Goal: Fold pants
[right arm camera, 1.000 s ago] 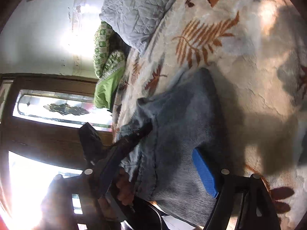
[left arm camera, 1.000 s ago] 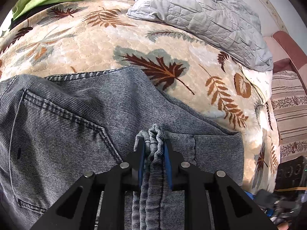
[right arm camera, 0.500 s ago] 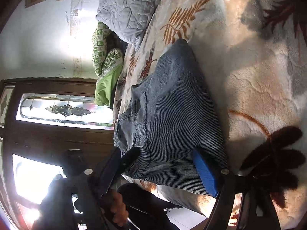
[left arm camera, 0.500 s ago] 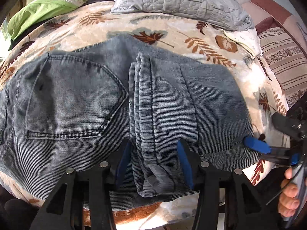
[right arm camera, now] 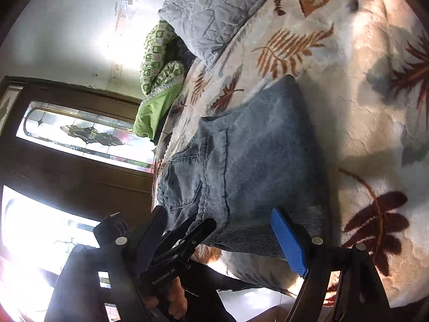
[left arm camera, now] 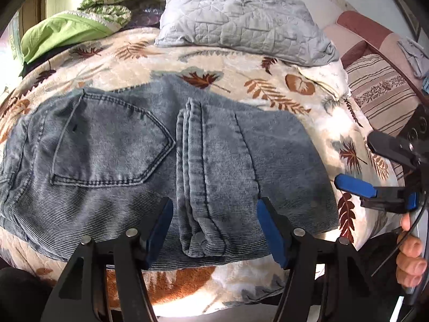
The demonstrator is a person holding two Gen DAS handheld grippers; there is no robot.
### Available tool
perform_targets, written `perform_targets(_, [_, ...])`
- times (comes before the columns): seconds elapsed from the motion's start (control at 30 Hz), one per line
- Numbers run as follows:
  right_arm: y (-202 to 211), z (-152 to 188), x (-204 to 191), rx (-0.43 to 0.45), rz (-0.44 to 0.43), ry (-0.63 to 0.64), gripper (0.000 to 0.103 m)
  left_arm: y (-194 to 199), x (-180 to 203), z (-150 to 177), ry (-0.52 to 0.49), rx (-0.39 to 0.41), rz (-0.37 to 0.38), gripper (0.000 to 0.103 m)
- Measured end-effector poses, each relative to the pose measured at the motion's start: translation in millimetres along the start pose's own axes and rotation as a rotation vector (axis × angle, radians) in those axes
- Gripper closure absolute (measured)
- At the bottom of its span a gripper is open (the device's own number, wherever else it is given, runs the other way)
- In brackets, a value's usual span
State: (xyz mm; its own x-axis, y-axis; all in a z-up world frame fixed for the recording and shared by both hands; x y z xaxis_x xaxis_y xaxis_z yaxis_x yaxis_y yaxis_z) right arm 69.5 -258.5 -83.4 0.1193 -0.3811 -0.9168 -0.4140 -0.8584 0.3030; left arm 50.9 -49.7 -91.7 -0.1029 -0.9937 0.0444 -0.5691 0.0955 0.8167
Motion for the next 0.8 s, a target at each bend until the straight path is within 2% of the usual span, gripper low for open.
perform_targets(0.03, [-1.5, -7.9, -4.9, 0.006, -0.001, 0.010, 0.021, -1.6, -0.4, 0.3, -0.018, 0.002, -0.012, 0.037])
perform_targets(0.1, [-7.8, -25.8, -12.6, 0.012, -0.015, 0.031, 0.021, -23.9, -1.7, 9.4, -0.050, -0.086, -0.043, 0.037])
perform_targets(0.17, [-19.1, -43.6, -8.2, 0.009, -0.026, 0.014, 0.021, -25.9, -2.2, 12.5, -0.072, -0.046, -0.043, 0.037])
perform_targets(0.23, [-34.9, -58.0, 9.4, -0.007, 0.025, 0.008, 0.021, -25.3, -1.2, 12.5, -0.076, -0.048, -0.043, 0.037])
perform_targets(0.27, [-42.0, -62.2, 26.0, -0.019, 0.082, -0.020, 0.021, -25.9, -2.5, 12.1, -0.067, -0.052, -0.032, 0.037])
perform_targets(0.3, [-47.9, -63.2, 42.7, -0.029, 0.116, -0.065, 0.021, -25.9, -3.2, 11.8, -0.064, -0.052, -0.024, 0.036])
perform_targets(0.33, [-48.9, -64.4, 47.3, -0.012, 0.085, -0.086, 0.021, -25.5, -3.6, 11.3, -0.063, -0.049, -0.016, 0.036])
perform_targets(0.5, [-40.8, -72.0, 10.5, 0.004, 0.046, 0.014, 0.021, -25.7, -4.6, 10.4, -0.057, -0.049, -0.002, 0.035])
perform_targets(0.57, [-45.1, -79.2, 10.7, 0.013, 0.090, 0.046, 0.019, -24.8, -6.1, 9.7, -0.051, -0.056, 0.006, 0.035])
perform_targets(0.63, [-57.7, -84.7, 39.0, -0.015, 0.183, 0.012, 0.018, -23.1, -7.6, 8.7, -0.044, -0.062, 0.018, 0.035])
perform_targets(0.67, [-62.4, -84.7, 50.4, -0.020, 0.158, -0.017, 0.017, -21.9, -8.9, 8.3, -0.039, -0.068, 0.023, 0.035])
perform_targets(0.7, [-57.7, -85.9, 48.4, 0.016, 0.135, -0.016, 0.018, -19.7, -10.4, 7.7, -0.035, -0.068, 0.030, 0.035])
perform_targets(0.8, [-47.3, -81.7, 28.8, 0.023, 0.125, -0.001, 0.018, -13.7, -15.7, 5.6, -0.008, -0.059, 0.028, 0.035])
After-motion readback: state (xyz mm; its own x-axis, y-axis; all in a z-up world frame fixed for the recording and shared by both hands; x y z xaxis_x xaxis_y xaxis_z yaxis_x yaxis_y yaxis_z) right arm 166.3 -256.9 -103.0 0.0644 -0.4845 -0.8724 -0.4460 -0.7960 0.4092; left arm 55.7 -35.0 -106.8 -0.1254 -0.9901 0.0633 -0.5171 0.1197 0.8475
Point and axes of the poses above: each gripper's, at about its wrist camera, not at the fingertips, and y roughly against the way its jaws point, x to its right, z to its underside, the point moved 5 cm from there along -y, roughly the way its jaws point, and after that the axes turned 9 degrees about -z, right-handed, at the moved point
